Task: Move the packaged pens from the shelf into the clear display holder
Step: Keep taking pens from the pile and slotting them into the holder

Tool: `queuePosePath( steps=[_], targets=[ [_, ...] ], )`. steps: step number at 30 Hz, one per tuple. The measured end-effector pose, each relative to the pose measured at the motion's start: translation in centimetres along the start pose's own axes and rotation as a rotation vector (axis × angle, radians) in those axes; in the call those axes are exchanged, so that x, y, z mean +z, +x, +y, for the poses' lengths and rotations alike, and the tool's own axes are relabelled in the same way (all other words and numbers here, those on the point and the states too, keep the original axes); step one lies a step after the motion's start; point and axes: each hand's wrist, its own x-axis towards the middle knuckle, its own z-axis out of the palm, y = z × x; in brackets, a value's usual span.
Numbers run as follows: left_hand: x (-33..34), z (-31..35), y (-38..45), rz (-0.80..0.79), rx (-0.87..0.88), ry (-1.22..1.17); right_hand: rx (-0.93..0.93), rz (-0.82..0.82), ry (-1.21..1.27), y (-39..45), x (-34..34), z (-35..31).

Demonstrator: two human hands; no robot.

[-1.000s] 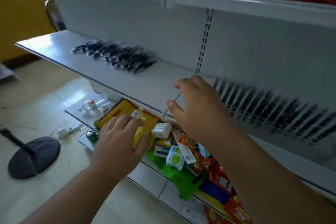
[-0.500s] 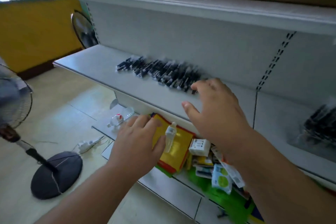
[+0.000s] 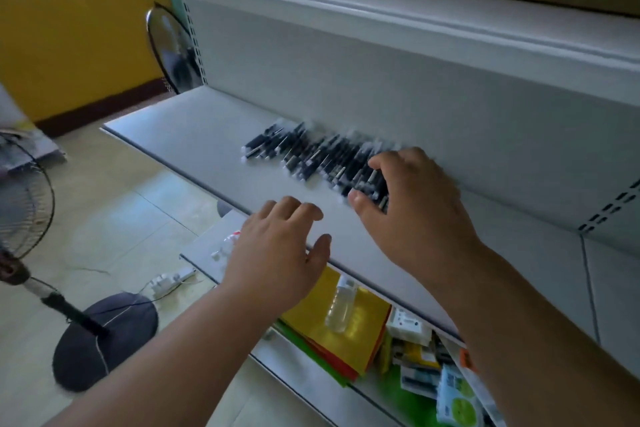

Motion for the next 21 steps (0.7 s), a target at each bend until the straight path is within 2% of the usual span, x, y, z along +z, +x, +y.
queuePosePath(
  steps=[6, 14, 21],
  targets=[
    [1.7, -3.8, 5.2, -0.080, 0.131, -0.040, 0.123, 0.039, -0.036, 2.2, 1.9, -1.5],
    [3.1, -8.1, 13.3, -0.190, 0.348, -0.130, 0.402, 0.123, -0.064, 4.0, 3.5, -4.7],
    [3.9, -8.6, 18.1, -0.259, 0.362, -0.156, 0.529, 0.169, -0.078, 4.1, 3.7, -6.1]
  ],
)
